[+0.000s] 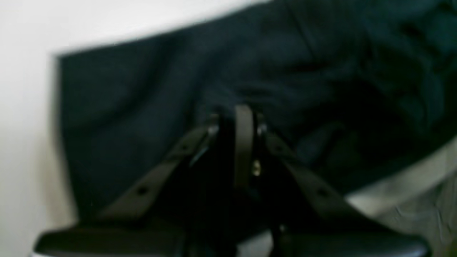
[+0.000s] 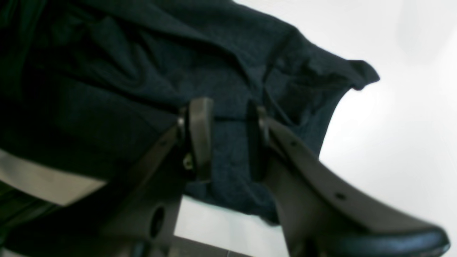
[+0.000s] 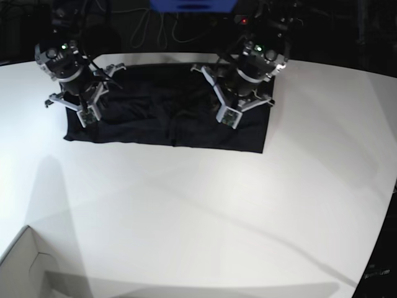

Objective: Layout the t-shirt on the table in an organized manner, then fold the t-shirt properly
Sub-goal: 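Release the strip and lift both grippers away from the folded shirt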

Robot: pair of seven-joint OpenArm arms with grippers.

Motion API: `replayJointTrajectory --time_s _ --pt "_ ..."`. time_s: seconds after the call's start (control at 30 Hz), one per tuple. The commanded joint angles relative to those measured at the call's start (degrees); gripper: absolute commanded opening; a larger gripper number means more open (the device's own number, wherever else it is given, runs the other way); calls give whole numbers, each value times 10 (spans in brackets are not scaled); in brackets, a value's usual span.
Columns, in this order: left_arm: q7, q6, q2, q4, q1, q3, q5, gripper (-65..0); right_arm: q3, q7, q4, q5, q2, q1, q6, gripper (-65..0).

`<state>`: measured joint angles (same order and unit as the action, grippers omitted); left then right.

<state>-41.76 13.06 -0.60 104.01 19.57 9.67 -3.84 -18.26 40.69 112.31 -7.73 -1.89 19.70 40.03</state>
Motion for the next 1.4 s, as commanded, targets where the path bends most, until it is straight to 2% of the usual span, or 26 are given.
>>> replayJointTrajectory --time_s 0.0,0.1,0.23,0.3,0.4,0.5,0.57,0.73,0.87,1.07,1.37 --pt "11 -2 -1 9 -1 11 5 -597 -12 -13 13 4 4 -4 0 -484" --pt "11 -1 3 12 16 50 5 -597 -49 -11 13 4 3 -20 0 -484" --pt "11 5 45 62 25 118 19 -597 -97 -8 13 4 3 -38 0 -484" --pt "12 28 74 92 27 143 53 -597 -114 -8 13 4 3 -45 0 -484" --pt "12 37 101 107 23 145 113 -598 -121 -8 13 4 3 -46 0 -484" --pt "12 37 113 107 18 108 151 -598 -123 -8 13 4 3 -45 0 -484" --pt "12 37 110 106 28 51 172 -598 -123 -8 13 4 3 -42 0 -484" --pt "12 37 78 93 29 -85 212 -598 -123 -8 12 4 2 -41 0 -484" --pt "11 38 70 65 13 -98 213 -598 -123 -8 12 4 -9 -40 0 -484" --pt "10 38 75 -4 -10 -2 209 -598 -122 -8 12 4 -9 -40 0 -484" --pt "10 42 130 -3 -34 160 213 -598 -124 -8 12 4 -8 -42 0 -480"
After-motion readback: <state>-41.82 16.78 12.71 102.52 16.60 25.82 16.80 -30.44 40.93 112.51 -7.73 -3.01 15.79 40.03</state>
